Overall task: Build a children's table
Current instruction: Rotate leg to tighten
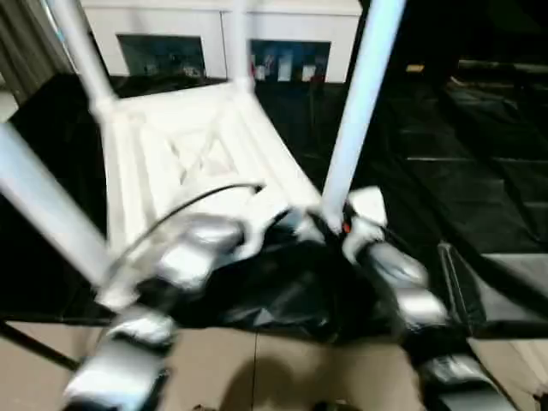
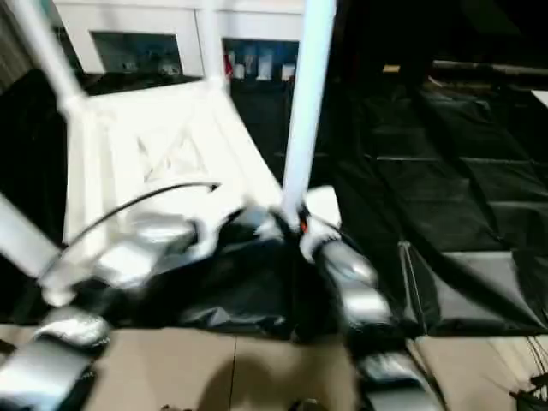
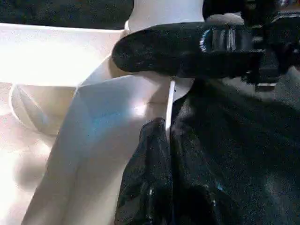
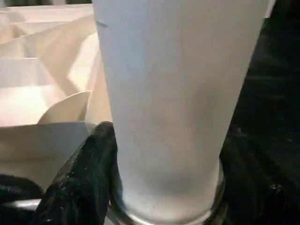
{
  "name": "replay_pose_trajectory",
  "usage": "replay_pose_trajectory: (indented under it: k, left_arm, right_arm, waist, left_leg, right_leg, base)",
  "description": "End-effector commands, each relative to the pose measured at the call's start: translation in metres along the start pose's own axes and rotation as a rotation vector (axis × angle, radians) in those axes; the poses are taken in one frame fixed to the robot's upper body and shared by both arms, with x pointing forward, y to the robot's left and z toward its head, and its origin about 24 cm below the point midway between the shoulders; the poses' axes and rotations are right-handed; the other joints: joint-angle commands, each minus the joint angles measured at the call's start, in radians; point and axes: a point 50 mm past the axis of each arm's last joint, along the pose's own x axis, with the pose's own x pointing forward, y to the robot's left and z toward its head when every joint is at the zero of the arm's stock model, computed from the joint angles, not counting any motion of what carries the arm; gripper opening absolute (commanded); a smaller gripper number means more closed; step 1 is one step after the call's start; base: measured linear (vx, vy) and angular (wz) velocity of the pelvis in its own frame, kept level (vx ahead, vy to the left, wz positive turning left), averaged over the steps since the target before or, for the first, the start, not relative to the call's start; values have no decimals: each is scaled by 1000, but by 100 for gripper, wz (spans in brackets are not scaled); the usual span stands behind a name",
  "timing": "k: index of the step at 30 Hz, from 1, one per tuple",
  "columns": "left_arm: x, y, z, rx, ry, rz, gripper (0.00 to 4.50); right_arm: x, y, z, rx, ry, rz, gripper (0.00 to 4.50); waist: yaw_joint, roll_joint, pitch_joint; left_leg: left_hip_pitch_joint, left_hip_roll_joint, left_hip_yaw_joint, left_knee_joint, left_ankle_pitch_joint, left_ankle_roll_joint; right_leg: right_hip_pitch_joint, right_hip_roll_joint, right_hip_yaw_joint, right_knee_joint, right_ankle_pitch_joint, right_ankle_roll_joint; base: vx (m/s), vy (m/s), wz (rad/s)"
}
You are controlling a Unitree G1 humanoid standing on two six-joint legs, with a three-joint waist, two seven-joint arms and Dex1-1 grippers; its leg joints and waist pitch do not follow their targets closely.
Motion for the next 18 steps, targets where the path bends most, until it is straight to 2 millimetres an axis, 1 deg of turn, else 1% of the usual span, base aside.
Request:
replay_pose_trajectory:
  k: [1,2,3,4,5,6,7,8,9,10,11,12,13,14,15,16,17,18]
  left_arm:
    - [2,4,-39,-119,129,170,0]
    - [3,3,-39,-119,130,169,0]
    - [5,1,-39,-111,134,152,0]
    - [5,-1,-39,-110,135,140,0]
    - [6,-1,-39,-108,137,134,0]
    - [5,-3,-41,-90,138,107,0]
    - [5,-3,-41,-88,139,103,0]
    - [4,-3,-42,-85,141,95,0]
    - [4,-3,-43,-70,143,87,0]
    - [3,-4,-45,-32,157,68,0]
    - [1,-4,-47,-12,165,53,0]
    - [0,-5,-48,-2,167,41,0]
    - [-3,-5,-50,4,170,27,0]
    - [-5,-5,-50,13,170,15,0]
    - [-8,-5,-51,35,168,-8,0]
    - [-9,-5,-51,46,166,-18,0]
    - [-13,-5,-52,62,168,-44,0]
    - [-16,-6,-52,81,162,-75,0]
  right_arm:
    - [-2,47,-27,7,110,156,267]
    - [-3,49,-26,2,106,165,267]
    - [-5,53,-24,-3,83,204,267]
    - [-6,51,-23,28,66,204,267]
    - [-6,49,-21,63,51,196,302]
    - [-6,43,-18,106,31,179,323]
    - [-6,41,-17,110,27,178,337]
    - [-6,40,-16,111,21,176,339]
    - [-7,38,-15,99,13,178,346]
    - [-8,31,-13,76,2,179,359]
    - [-9,27,-11,52,-8,187,359]
    - [-10,23,-10,32,-14,193,375]
    - [-12,18,-8,0,-20,220,390]
    - [-14,15,-6,-20,-19,254,390]
    - [-17,11,-4,-45,-18,322,407]
    - [-19,10,-3,-53,-19,346,407]
    - [-23,5,-1,-94,-20,411,407]
    - [-28,0,2,-132,-18,473,407]
  waist:
    - [6,-10,-27]
    - [6,-10,-27]
    - [5,-8,-26]
    - [6,-10,-28]
    - [6,-11,-29]
    - [7,-12,-29]
    - [9,-11,-30]
    - [9,-11,-29]
    - [8,-10,-30]
    - [6,-10,-29]
    - [1,-12,-29]
    - [1,-13,-30]
    - [1,-8,-29]
    - [2,-8,-27]
    - [0,-10,-28]
    - [1,-11,-28]
    - [1,-11,-30]
    - [3,-13,-33]
  left_leg:
    - [-1,10,-7,-79,-313,34]
    - [0,10,-8,-79,-318,34]
    - [-3,10,-9,-81,-328,35]
    - [-3,11,-10,-81,-329,37]
    - [-3,11,-9,-81,-327,39]
    - [-3,12,-8,-80,-325,46]
    - [-2,12,-8,-80,-327,49]
    - [-2,12,-7,-80,-327,51]
    - [-9,12,-10,-83,-323,53]
    - [-13,12,-12,-84,-324,50]
    - [-20,12,-16,-87,-324,46]
    - [-20,12,-17,-87,-323,46]
    - [-11,15,-16,-87,-340,45]
    - [-7,16,-15,-85,-359,44]
    - [-15,16,-17,-86,-348,46]
    - [-17,15,-17,-86,-341,50]
    - [-16,16,-16,-85,-327,55]
    - [-17,18,-14,-80,-297,70]
  right_leg:
    - [19,-32,26,-91,-431,-115]
    - [19,-32,26,-91,-430,-117]
    - [21,-32,26,-91,-430,-117]
    - [22,-33,27,-90,-421,-115]
    - [22,-33,28,-90,-414,-115]
    - [21,-32,29,-90,-407,-116]
    - [20,-33,29,-90,-407,-117]
    - [20,-33,29,-90,-406,-118]
    - [25,-35,27,-89,-411,-119]
    - [27,-35,26,-88,-415,-117]
    - [32,-36,24,-89,-432,-105]
    - [33,-37,23,-90,-444,-99]
    - [24,-38,24,-95,-466,-97]
    - [21,-38,24,-98,-475,-103]
    - [27,-38,24,-94,-457,-109]
    - [29,-38,24,-94,-448,-110]
    - [29,-39,25,-91,-423,-119]
    - [34,-37,24,-85,-366,-143]
  base:
    - [0,0,0]
    - [0,0,0]
    - [0,0,0]
    - [0,0,0]
    - [0,0,0]
    - [0,0,0]
    - [0,0,0]
    - [0,0,0]
    - [0,0,0]
    - [0,0,0]
    - [0,0,0]
    - [0,0,0]
    - [0,0,0]
    - [0,0,0]
    - [0,0,0]
    - [0,0,0]
    - [0,0,0]
    - [0,0,0]
